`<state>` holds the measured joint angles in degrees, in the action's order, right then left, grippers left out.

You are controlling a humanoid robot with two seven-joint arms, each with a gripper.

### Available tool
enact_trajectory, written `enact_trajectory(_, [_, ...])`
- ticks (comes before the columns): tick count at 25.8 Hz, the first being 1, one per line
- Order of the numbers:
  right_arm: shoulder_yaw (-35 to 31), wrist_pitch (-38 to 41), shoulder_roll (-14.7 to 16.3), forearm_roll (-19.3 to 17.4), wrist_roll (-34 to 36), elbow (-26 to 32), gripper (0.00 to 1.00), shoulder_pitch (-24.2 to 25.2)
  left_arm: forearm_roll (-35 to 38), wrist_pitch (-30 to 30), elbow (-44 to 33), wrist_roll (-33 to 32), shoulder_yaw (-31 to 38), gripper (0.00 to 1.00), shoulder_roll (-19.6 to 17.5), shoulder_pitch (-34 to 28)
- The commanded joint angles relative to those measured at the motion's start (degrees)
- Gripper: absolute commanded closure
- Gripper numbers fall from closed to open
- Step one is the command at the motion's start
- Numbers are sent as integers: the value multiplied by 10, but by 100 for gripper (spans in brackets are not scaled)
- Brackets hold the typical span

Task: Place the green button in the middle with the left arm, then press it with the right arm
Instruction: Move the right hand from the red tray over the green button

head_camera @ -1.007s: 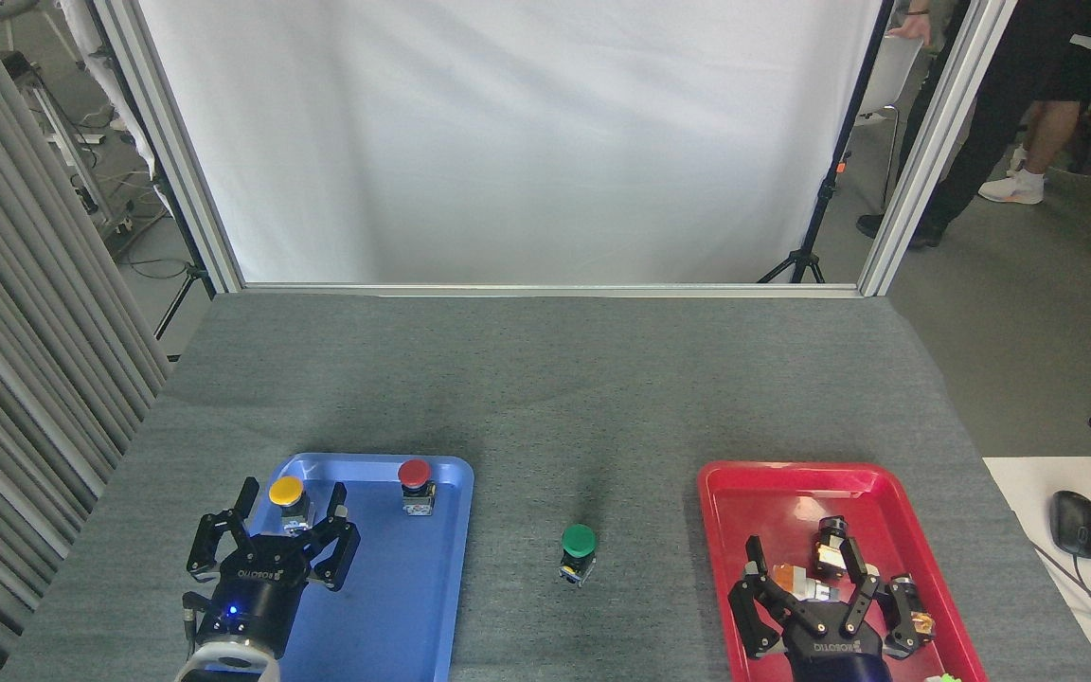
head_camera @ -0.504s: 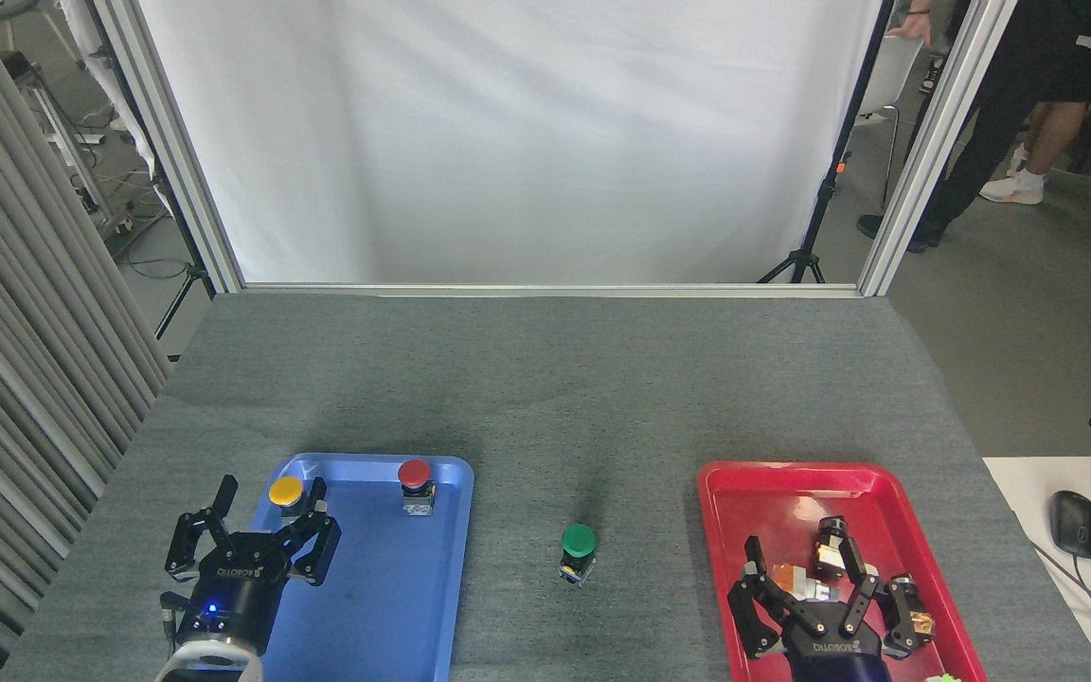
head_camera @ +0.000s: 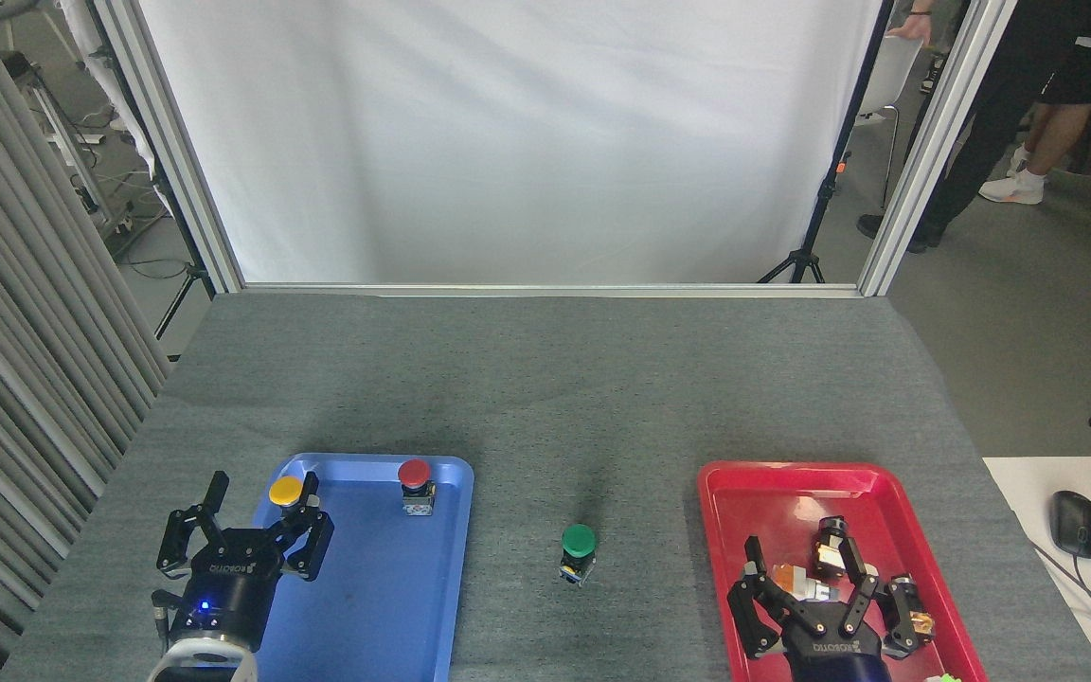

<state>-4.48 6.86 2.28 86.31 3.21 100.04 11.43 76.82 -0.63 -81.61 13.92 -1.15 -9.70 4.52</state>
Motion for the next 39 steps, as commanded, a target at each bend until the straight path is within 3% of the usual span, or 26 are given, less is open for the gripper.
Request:
enact_trajectory(1, [0, 1, -2, 0, 3, 0, 0, 0, -2, -1, 0, 0, 0, 1, 0, 0])
enact_trajectory(18, [2, 7, -17, 0, 3, -9, 0, -2, -8, -17, -22, -1, -2, 0, 1, -6])
enact_trajectory(22, [15, 2, -26, -1, 1, -43, 2, -16, -8, -27, -22, -1, -1, 0, -1, -6])
enact_trajectory(35, [139, -73, -48, 17, 3, -145, 81, -92, -7, -22, -36, -1, 1, 0, -1, -19])
enact_trajectory(39, [162, -81, -56, 37, 3, -179, 92, -108, -8, -19, -38, -2, 4, 0, 2, -35])
